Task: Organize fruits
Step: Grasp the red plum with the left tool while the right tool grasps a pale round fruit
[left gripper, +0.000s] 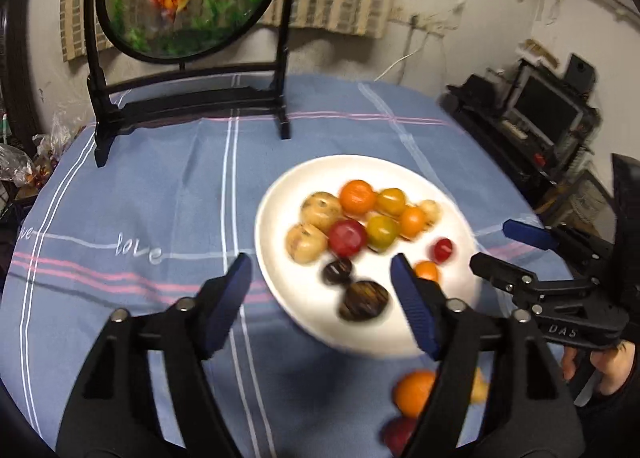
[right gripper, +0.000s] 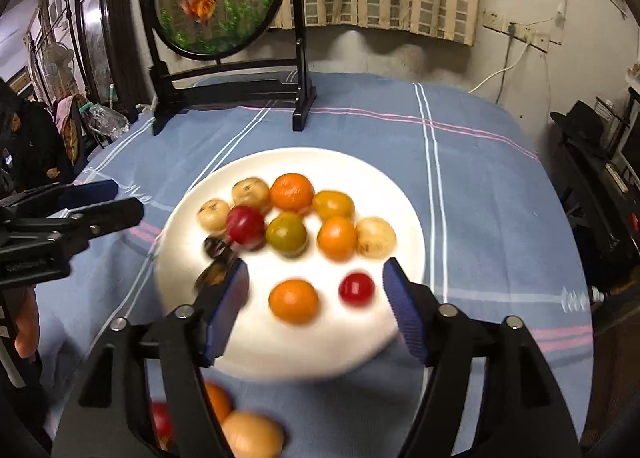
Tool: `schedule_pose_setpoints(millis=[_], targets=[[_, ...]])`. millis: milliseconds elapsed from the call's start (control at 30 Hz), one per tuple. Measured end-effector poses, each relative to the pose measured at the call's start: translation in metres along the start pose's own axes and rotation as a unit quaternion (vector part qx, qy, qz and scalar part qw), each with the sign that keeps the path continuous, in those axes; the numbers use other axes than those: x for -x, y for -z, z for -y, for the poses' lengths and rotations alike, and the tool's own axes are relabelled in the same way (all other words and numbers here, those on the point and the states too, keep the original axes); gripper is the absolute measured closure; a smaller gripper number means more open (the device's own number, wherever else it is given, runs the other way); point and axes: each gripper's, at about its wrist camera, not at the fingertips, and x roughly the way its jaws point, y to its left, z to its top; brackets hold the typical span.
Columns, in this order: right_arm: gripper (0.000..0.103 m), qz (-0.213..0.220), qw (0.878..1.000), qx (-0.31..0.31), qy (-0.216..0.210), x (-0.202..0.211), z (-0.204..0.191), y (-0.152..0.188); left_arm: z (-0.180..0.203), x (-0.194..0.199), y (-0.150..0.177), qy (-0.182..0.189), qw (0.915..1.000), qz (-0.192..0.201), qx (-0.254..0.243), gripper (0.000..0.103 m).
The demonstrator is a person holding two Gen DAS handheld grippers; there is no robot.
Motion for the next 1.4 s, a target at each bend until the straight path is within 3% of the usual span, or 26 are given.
schedule_pose_setpoints(millis=[200, 300, 400, 533, 967, 1167, 1400], targets=[[0.031, 0.025, 0.998, -0.052, -0.013, 0.050, -0.011, 0.056, 0.016, 0.036, 0.062, -0.003, 0.9998, -0.001, -0.017, 0.027], [0.031, 0.022, 0.998, -0.064, -0.013, 0.061, -0.018, 0.077, 0.017, 0.046, 0.090, 0.009, 0.9998, -0.017, -0.006, 0.027], [0.031, 0.016, 0.998, -0.067, -0.012, 0.065, -0.023, 0.087, 0.014, 0.052, 0.107, -0.006, 0.9997, -0.023, -0.009, 0.027], [0.031, 0.008, 0.997, -0.070, -0.011, 0.068, -0.027, 0.095, 0.007, 0.059, 0.117, -0.002, 0.9995, -0.030, 0.008, 0.027], [0.031, -0.022, 0.997, -0.063, -0.028, 0.066, -0.046, 0.118, 0.012, 0.067, 0.133, 0.011, 0.9993, -0.036, 0.001, 0.026], [0.031, -0.044, 0.997, -0.059, -0.021, 0.041, -0.041, 0.117, 0.009, 0.061, 0.136, 0.010, 0.9989, -0.046, 0.008, 0.026], [0.031, -0.098, 0.995, -0.006, -0.008, -0.008, -0.035, 0.104, 0.002, 0.058, 0.143, 0.008, 0.9981, -0.057, 0.019, 0.024]])
